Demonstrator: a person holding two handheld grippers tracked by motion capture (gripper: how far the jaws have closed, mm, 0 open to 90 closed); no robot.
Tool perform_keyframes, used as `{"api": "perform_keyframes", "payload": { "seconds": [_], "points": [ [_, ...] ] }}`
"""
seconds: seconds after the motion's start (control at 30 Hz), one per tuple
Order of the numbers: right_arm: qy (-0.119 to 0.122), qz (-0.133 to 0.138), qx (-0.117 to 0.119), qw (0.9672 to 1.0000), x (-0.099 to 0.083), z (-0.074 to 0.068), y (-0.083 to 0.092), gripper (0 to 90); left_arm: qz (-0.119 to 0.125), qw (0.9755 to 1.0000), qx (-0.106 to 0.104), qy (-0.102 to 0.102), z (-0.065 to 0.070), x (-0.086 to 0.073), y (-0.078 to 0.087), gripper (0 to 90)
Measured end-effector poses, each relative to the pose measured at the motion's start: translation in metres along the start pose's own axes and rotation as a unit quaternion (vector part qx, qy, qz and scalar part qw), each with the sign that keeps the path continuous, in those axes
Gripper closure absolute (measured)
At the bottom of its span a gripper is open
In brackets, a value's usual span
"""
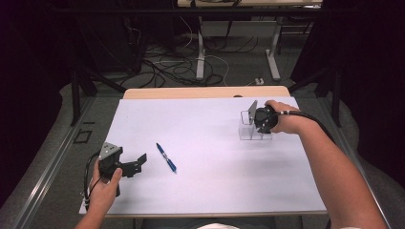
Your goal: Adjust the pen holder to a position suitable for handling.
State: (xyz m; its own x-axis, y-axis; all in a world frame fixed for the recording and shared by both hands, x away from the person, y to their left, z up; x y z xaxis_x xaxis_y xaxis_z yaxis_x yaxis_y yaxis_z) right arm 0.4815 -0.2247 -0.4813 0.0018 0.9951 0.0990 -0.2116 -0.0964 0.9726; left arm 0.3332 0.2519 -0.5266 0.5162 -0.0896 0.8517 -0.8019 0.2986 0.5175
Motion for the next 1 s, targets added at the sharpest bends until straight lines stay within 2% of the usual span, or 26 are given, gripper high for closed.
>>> {"api": "perform_keyframes", "payload": {
  "seconds": [0.07,0.13,0.33,0.4,0.43,0.67,0.8,1.0],
  "points": [
    [-0.004,-0.003,0.003,1.0000,-0.0001,-0.0003,-0.0002,67.0,0.000,1.0000,-0.001,0.000,0.0001,0.0000,-0.0001,0.5],
    [0.007,0.001,0.002,1.0000,0.0002,0.0021,-0.0005,68.1,0.000,1.0000,0.000,0.000,0.0001,0.0000,0.0000,0.5],
    [-0.002,0.000,0.009,1.0000,0.0006,0.0024,0.0002,71.0,0.000,1.0000,0.000,0.000,0.0001,-0.0001,-0.0001,0.5],
    [0.007,0.003,0.010,0.9999,0.0008,0.0041,-0.0005,72.0,0.001,1.0000,0.000,0.001,0.0003,-0.0001,-0.0003,0.5],
    [0.011,-0.006,0.016,0.9998,0.0011,0.0047,0.0000,74.2,-0.001,1.0000,-0.001,0.000,0.0004,-0.0001,-0.0002,0.5],
    [0.012,-0.002,0.024,0.9996,0.0021,0.0065,0.0002,80.5,-0.001,1.0000,-0.001,0.000,0.0009,-0.0002,-0.0003,0.5],
    [0.019,-0.004,0.031,0.9993,0.0022,0.0079,0.0015,81.6,0.000,1.0000,-0.001,0.000,0.0008,-0.0002,-0.0003,0.5],
    [0.012,-0.002,0.031,0.9994,0.0017,0.0073,0.0020,82.1,-0.002,1.0000,-0.002,-0.003,0.0011,-0.0004,-0.0006,0.5]
  ]
}}
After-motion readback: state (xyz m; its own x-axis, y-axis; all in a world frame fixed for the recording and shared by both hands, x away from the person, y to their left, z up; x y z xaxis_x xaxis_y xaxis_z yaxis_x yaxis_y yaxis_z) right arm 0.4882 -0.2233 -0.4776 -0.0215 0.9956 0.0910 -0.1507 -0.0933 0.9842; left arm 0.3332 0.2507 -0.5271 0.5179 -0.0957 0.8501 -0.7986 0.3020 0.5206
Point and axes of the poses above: each handheld gripper's, and its own axes: y roughly backward along the jaws, x roughly out of its top, z roughly to its right, the point moved 2 cm from there along -y, roughly forward along the jaws, and after that the axes turned 6 degrees about x, right-handed, at the moved point
